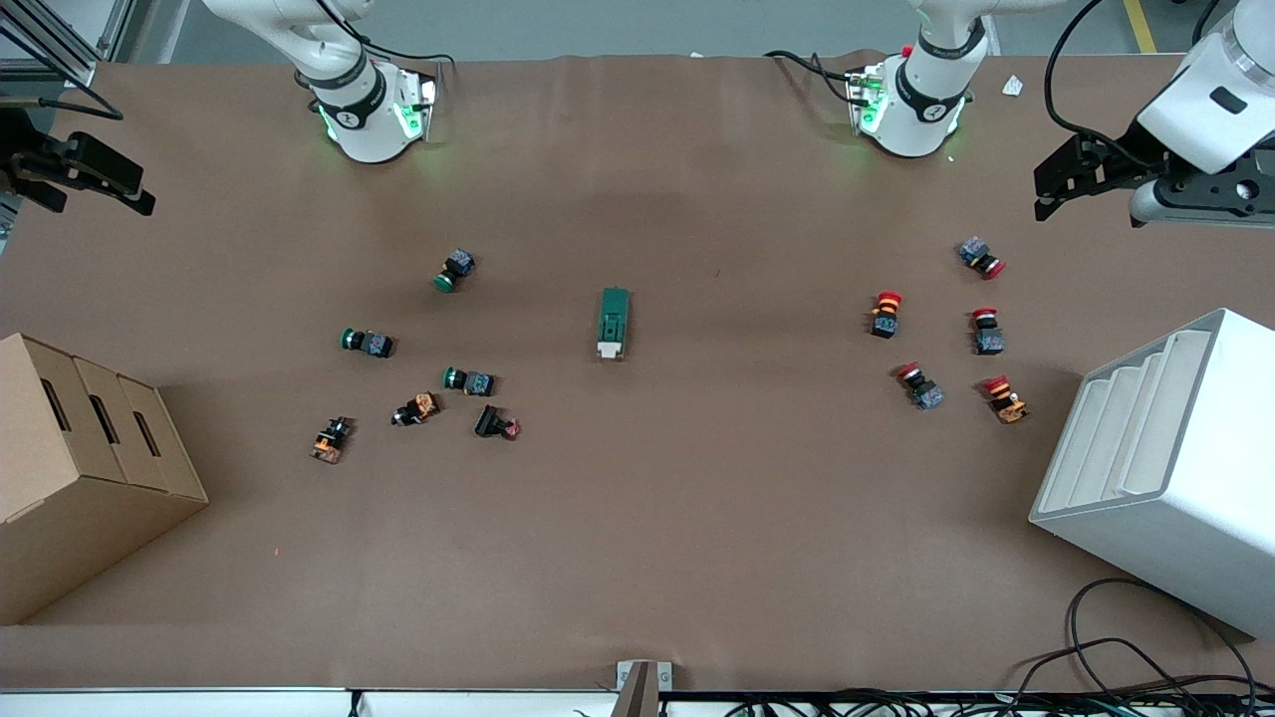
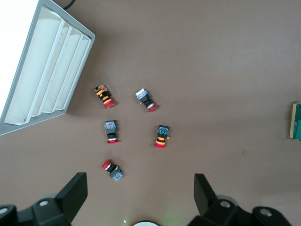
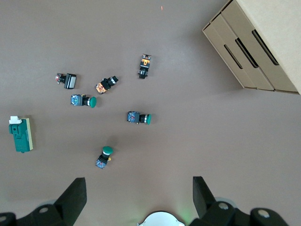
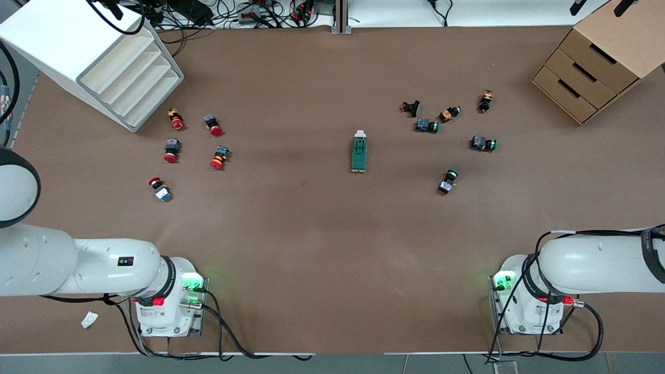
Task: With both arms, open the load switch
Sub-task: 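Move the left gripper toward the green load switch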
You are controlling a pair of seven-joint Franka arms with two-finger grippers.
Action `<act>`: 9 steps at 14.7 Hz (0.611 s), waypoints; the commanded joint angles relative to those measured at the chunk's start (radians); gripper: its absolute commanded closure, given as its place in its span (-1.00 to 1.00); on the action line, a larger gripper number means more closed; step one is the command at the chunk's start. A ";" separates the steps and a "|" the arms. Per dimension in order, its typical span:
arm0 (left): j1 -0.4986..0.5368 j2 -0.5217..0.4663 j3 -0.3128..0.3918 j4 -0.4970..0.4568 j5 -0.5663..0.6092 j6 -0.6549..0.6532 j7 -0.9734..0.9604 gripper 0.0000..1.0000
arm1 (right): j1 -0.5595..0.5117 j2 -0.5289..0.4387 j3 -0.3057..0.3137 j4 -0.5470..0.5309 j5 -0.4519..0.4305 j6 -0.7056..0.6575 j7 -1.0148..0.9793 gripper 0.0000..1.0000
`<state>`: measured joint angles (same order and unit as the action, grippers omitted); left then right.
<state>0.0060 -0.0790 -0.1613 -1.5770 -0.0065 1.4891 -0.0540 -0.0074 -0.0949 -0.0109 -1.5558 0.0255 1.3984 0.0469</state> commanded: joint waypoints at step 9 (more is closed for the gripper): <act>-0.076 0.131 -0.078 0.098 0.007 0.061 -0.032 -1.00 | -0.012 -0.002 0.009 0.000 0.010 -0.009 0.005 -1.00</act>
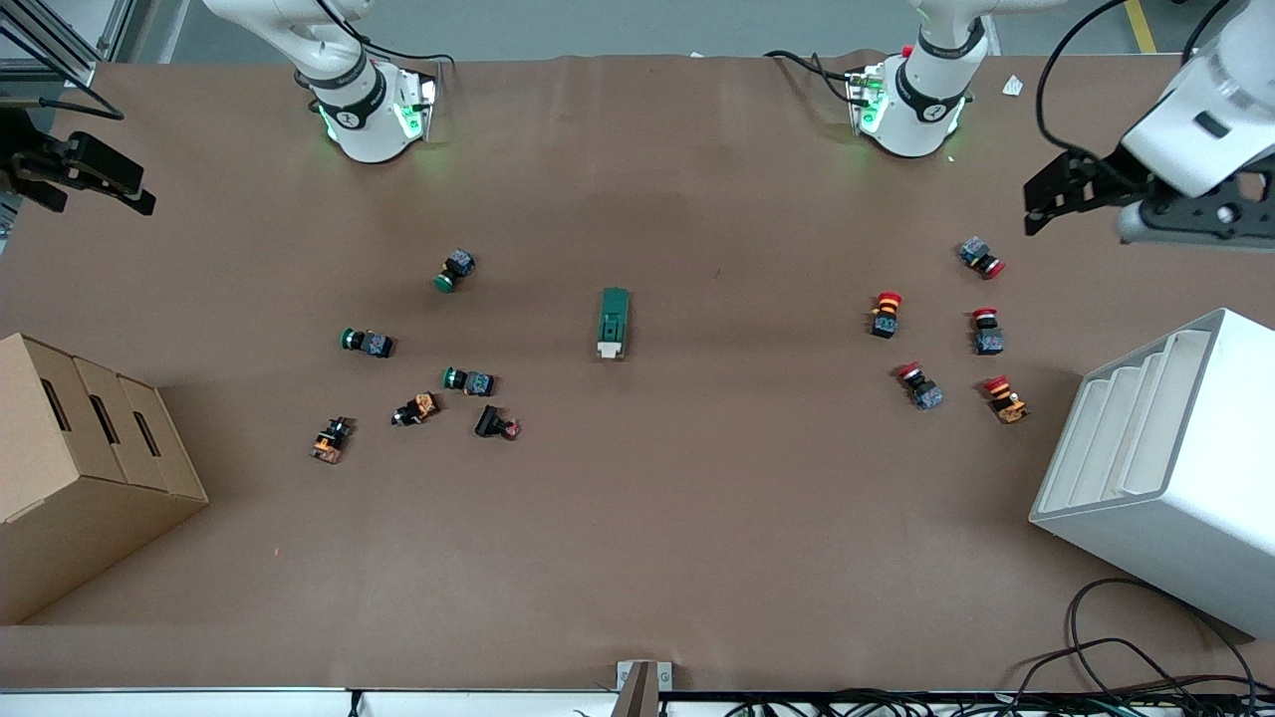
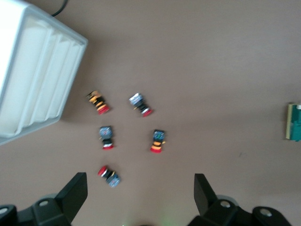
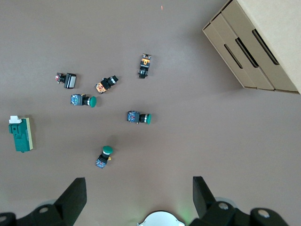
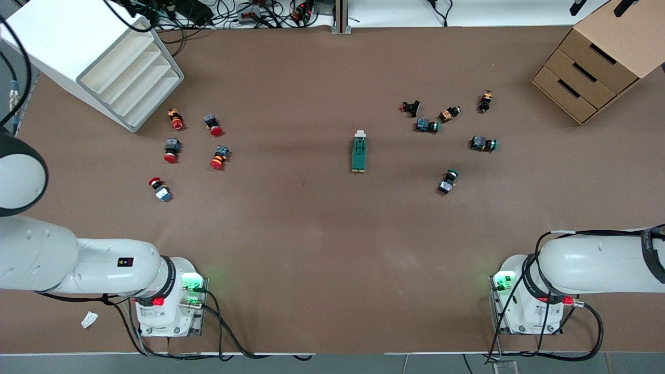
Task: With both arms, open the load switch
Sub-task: 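Move the left gripper toward the green load switch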
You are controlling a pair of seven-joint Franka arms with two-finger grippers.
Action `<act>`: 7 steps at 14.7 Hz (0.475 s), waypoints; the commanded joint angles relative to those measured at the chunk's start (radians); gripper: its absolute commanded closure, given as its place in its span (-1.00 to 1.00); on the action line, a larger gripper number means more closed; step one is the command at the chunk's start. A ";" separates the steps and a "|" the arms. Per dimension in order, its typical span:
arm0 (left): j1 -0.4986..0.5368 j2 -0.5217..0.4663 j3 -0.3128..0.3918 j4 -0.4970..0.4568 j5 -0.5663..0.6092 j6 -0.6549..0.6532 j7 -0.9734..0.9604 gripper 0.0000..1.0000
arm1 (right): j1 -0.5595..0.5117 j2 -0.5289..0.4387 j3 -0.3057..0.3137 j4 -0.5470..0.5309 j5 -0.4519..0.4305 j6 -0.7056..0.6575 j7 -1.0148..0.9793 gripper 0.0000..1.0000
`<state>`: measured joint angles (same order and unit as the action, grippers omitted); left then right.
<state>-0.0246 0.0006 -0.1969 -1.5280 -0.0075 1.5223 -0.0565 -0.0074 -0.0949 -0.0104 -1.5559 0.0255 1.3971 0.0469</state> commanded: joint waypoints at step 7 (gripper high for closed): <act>-0.326 0.240 -0.147 0.046 0.017 0.261 -0.591 -1.00 | -0.016 0.009 0.009 0.010 0.008 0.005 0.007 -1.00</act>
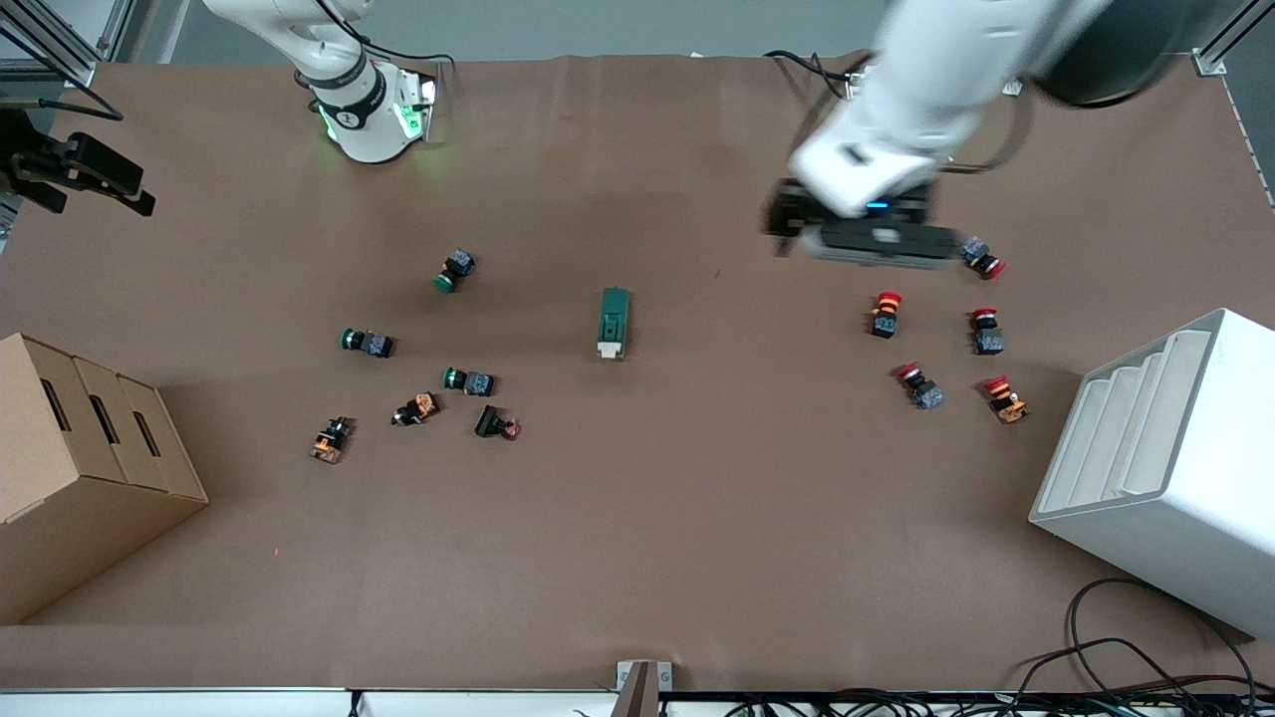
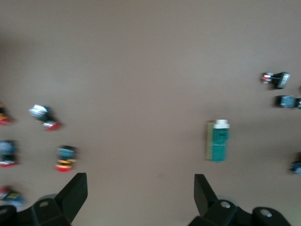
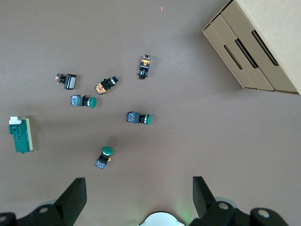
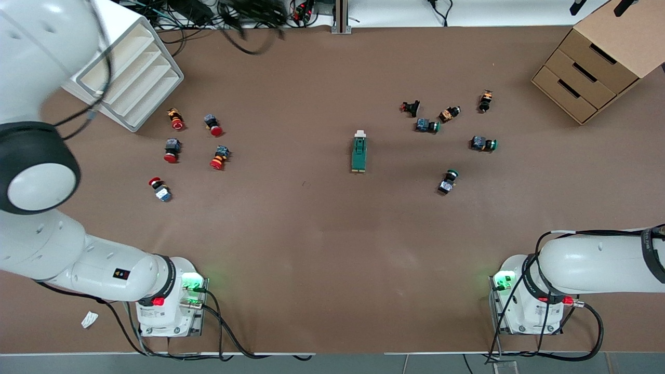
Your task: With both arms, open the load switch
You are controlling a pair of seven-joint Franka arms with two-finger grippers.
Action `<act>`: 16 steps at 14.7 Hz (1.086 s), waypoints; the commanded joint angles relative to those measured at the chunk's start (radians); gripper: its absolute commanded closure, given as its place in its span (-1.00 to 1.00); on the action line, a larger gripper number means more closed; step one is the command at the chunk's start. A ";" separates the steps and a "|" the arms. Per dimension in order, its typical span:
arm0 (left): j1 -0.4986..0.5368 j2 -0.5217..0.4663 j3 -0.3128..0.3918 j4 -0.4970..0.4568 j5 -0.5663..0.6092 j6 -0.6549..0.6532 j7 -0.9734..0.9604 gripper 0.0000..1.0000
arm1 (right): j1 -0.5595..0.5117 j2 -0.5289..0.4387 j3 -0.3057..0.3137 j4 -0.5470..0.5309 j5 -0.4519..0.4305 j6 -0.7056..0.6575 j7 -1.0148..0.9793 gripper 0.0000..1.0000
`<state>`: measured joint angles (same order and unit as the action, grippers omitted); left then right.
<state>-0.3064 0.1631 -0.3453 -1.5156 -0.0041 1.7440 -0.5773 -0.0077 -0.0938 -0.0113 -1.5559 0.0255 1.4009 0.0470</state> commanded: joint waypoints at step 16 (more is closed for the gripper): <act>-0.499 0.484 0.002 -0.011 0.671 0.383 -0.982 -1.00 | -0.034 0.281 0.001 0.020 -0.030 0.058 -0.002 -1.00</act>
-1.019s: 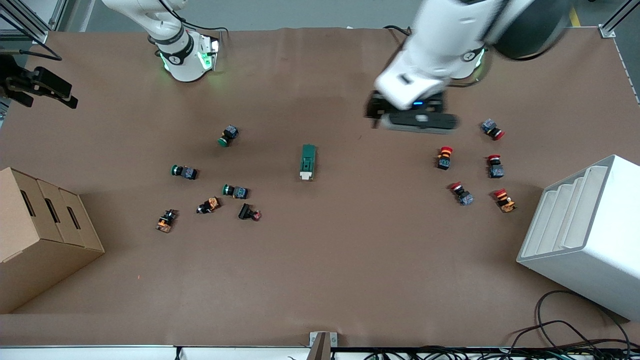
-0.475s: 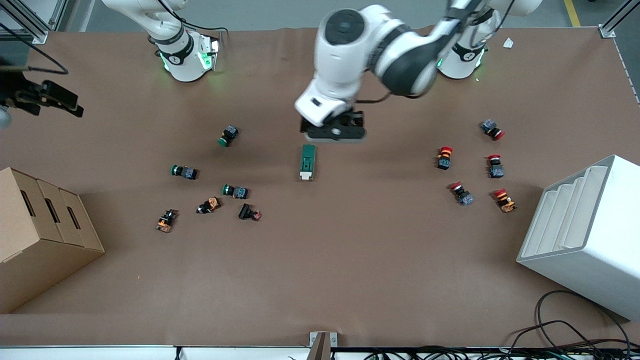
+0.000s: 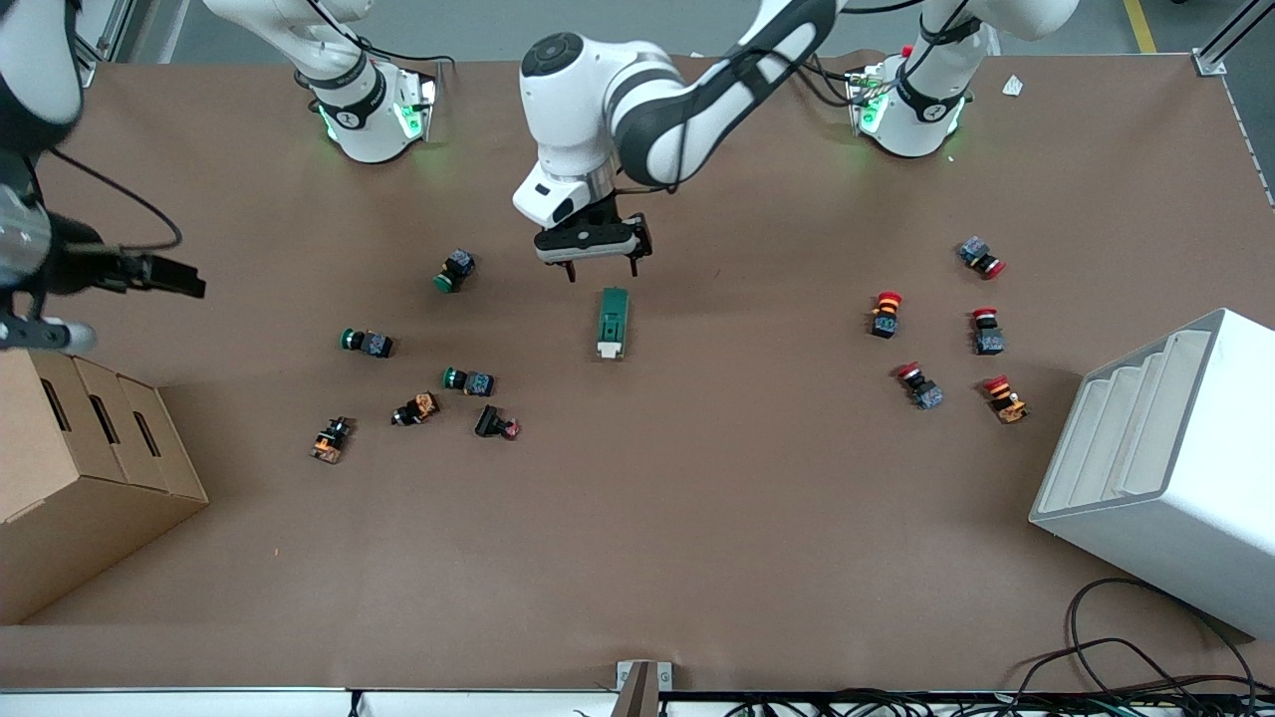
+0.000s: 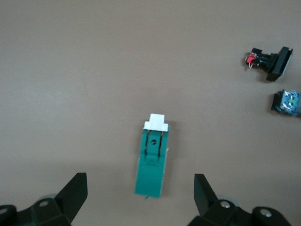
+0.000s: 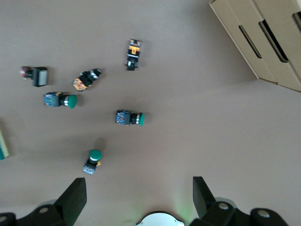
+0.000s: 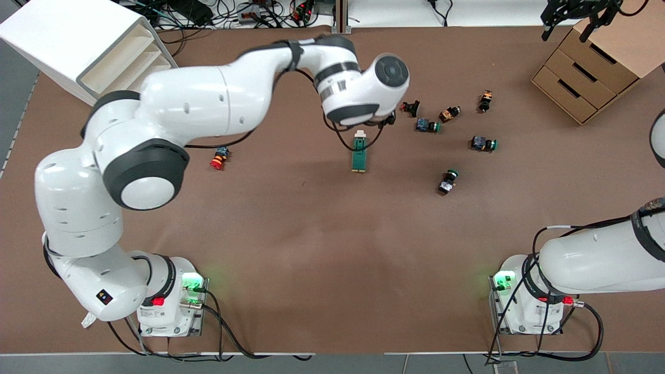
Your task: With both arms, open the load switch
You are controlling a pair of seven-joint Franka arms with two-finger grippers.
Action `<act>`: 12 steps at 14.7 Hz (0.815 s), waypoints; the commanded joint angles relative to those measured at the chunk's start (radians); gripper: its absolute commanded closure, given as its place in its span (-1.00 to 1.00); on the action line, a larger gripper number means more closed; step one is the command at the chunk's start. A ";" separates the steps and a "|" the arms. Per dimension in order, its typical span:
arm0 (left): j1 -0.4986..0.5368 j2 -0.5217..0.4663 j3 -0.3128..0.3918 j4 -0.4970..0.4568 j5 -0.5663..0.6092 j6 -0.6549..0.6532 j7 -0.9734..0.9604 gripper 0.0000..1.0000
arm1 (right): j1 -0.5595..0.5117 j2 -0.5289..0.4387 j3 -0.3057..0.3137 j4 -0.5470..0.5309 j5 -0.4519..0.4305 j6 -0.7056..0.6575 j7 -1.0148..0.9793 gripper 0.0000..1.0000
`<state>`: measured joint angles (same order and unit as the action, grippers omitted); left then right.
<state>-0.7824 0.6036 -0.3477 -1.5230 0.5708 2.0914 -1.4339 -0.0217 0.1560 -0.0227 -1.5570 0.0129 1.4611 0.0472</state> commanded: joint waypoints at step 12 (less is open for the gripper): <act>-0.061 0.110 0.003 -0.261 0.696 0.144 -0.718 -1.00 | 0.362 0.270 0.021 0.047 0.124 0.171 1.168 -1.00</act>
<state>-0.8414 0.7265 -0.3486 -1.7303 1.1849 2.2224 -2.0694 0.3041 0.3542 0.0059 -1.5520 0.1126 1.6081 1.0533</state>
